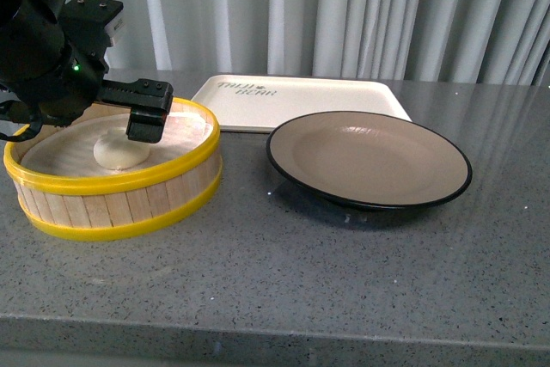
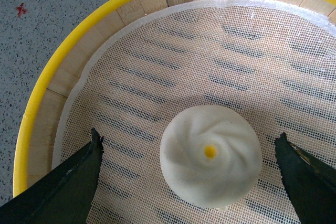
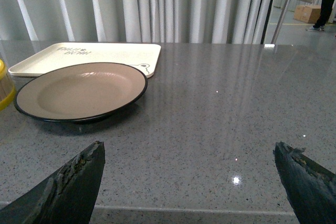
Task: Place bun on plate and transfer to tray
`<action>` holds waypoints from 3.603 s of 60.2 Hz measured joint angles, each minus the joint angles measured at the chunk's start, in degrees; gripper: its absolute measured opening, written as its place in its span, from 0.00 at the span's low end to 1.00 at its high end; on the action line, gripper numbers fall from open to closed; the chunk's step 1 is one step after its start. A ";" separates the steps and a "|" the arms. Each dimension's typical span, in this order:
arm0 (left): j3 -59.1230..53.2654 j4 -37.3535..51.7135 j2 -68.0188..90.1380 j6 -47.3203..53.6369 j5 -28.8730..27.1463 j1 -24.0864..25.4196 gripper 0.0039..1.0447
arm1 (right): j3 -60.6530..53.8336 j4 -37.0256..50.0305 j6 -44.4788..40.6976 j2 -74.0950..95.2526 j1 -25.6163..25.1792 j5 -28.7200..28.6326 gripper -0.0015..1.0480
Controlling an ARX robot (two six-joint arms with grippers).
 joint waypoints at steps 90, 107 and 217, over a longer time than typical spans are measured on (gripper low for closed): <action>2.51 -0.85 -6.64 -3.78 3.02 -2.86 0.04 | 0.00 0.00 0.00 0.00 0.00 0.00 0.92; 2.16 -0.94 -10.32 -1.16 4.52 -11.72 0.04 | 0.00 0.00 0.00 0.00 0.00 0.00 0.92; 26.16 -8.74 11.72 2.82 4.81 -25.75 0.94 | 0.00 0.00 0.00 0.00 0.00 0.00 0.92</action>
